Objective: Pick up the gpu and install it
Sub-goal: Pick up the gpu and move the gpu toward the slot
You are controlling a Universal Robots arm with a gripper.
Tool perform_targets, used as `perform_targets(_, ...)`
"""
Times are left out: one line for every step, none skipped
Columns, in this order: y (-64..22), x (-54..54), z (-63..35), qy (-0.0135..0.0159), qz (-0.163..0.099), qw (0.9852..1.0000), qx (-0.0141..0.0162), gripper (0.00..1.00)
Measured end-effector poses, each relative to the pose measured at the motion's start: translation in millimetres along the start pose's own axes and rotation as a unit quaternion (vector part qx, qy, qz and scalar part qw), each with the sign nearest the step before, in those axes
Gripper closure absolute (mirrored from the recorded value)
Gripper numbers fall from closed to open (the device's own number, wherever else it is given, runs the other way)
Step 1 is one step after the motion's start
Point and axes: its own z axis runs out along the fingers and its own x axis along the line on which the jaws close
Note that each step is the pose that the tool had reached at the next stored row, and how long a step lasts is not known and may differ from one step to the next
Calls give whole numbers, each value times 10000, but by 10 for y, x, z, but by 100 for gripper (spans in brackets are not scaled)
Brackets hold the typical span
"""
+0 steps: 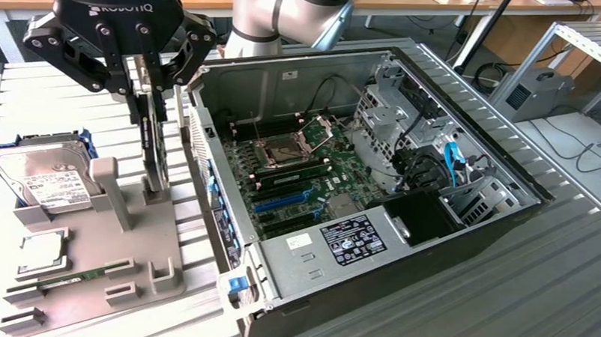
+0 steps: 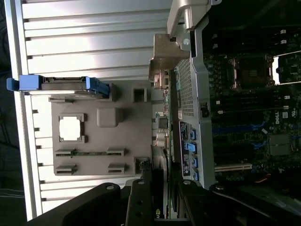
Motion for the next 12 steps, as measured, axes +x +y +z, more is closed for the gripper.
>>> perform_targets(1,-7,0,0,0,10000,0,74)
perform_targets(1,-19,1,0,0,10000,0,74)
perform_targets(2,-29,1,0,0,10000,0,74)
perform_targets(3,-36,1,0,0,10000,0,74)
perform_targets(4,-47,1,0,0,10000,0,74)
perform_targets(4,-54,2,0,0,10000,0,74)
perform_targets(5,-62,2,0,0,10000,0,74)
perform_targets(5,-69,2,0,0,10000,0,74)
perform_targets(6,-76,2,0,0,10000,0,74)
perform_targets(6,-83,2,0,0,10000,0,74)
perform_targets(7,-91,2,0,0,10000,0,74)
perform_targets(7,-98,3,0,0,10000,0,74)
